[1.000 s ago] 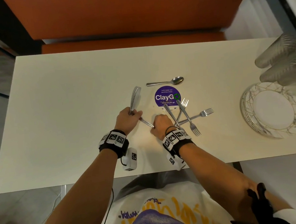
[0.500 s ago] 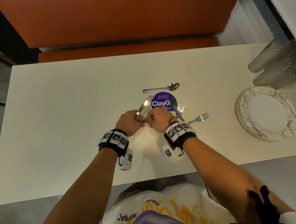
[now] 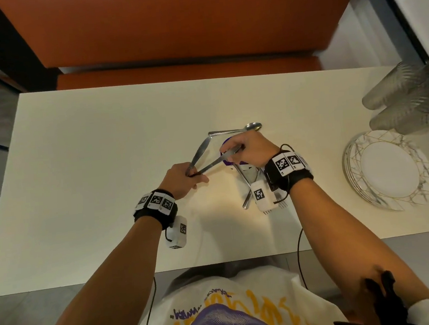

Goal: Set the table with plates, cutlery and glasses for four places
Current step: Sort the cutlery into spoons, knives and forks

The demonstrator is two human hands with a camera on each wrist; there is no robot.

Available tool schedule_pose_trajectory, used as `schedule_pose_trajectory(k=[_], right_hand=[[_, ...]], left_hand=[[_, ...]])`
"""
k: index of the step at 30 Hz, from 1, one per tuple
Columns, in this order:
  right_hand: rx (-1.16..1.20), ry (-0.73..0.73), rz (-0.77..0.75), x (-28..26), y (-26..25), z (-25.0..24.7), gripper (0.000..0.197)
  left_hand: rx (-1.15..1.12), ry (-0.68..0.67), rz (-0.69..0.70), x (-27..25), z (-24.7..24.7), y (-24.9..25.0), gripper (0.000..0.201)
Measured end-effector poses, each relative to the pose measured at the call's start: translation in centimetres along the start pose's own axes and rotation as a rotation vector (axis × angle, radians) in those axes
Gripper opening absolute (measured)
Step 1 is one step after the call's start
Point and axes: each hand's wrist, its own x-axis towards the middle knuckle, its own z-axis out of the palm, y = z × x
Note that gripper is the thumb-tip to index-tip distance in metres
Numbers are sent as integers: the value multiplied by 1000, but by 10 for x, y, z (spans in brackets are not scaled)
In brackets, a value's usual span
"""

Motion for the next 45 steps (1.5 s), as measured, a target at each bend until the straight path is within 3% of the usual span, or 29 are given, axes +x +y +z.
schedule_pose_trajectory(k=[3, 7, 9, 13, 17, 21, 28, 34, 39, 45], right_hand=[[217, -20, 38, 1, -3, -2, 23], [193, 116, 6, 5, -5, 2, 15], [205, 174, 1, 7, -6, 4, 18], [314, 270, -4, 8, -7, 5, 17], [367, 311, 6, 10, -8, 7, 23], [451, 268, 30, 9, -16, 20, 30], [426, 330, 58, 13, -22, 44, 21], [372, 444, 75, 10, -20, 45, 27], [295, 502, 48, 10, -15, 47, 50], [234, 471, 14, 8, -11, 45, 31]], left_hand=[[-50, -74, 1, -3, 0, -1, 58], [-185, -131, -46, -11, 4, 13, 19], [-297, -129, -104, -13, 4, 21, 28], [-451, 13, -173, -13, 0, 26, 45], [-407, 123, -188, -12, -4, 29, 32], [-418, 67, -172, -10, 1, 32, 28], [-504, -188, -174, -13, 19, 41, 33], [-660, -231, -229, -17, 27, 41, 37], [-642, -244, -224, -15, 28, 41, 38], [-612, -251, -211, -12, 27, 37, 37]])
